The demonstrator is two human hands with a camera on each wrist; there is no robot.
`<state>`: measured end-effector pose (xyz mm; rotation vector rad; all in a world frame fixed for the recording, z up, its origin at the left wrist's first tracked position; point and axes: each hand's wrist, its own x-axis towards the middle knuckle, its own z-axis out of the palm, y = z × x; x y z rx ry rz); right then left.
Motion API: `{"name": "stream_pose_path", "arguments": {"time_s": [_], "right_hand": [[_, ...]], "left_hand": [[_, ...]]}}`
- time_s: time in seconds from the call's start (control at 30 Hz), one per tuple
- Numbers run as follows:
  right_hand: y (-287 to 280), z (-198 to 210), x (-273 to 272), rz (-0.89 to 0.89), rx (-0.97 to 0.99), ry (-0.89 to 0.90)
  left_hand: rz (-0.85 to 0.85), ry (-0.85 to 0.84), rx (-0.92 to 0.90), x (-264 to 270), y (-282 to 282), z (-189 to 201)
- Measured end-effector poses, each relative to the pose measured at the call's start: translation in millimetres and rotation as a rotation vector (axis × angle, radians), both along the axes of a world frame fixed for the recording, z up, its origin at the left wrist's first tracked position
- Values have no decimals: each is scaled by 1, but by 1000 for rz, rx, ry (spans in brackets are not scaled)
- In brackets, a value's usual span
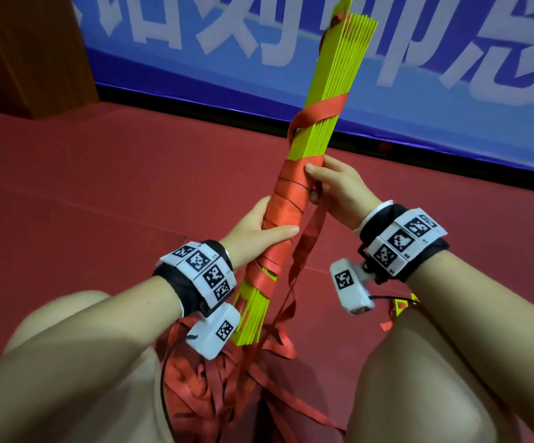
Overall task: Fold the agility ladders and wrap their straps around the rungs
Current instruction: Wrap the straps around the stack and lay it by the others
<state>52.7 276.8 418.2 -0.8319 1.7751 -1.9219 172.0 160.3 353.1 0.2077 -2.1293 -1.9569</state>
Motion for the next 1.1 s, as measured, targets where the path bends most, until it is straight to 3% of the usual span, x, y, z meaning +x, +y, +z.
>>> {"name": "stream_pose_path", "arguments": {"time_s": [0.17,0.5,0.7,0.8,0.9,0.97,1.1], "right_hand": [[6,-3,-7,-56,149,94],[-11,-17,1,-319,202,145],[-19,-31,6,-401,77,139],[-18,-32,3,-439,68,145],[-13,-30,1,-367,48,170],[-9,-26,2,-310,66,219],[-5,-17,9,-165,58,274]], "left_hand": [[125,9,-241,-2,0,-6],[392,-97,-654,-8,4,-18],[350,-31,-844,-1,18,-16],[252,34,-720,-5,17,-18],[183,57,-417,-9,11,-13],[170,25,-220,-9,6,-8],[85,-70,-19,-12,7,-7]]}}
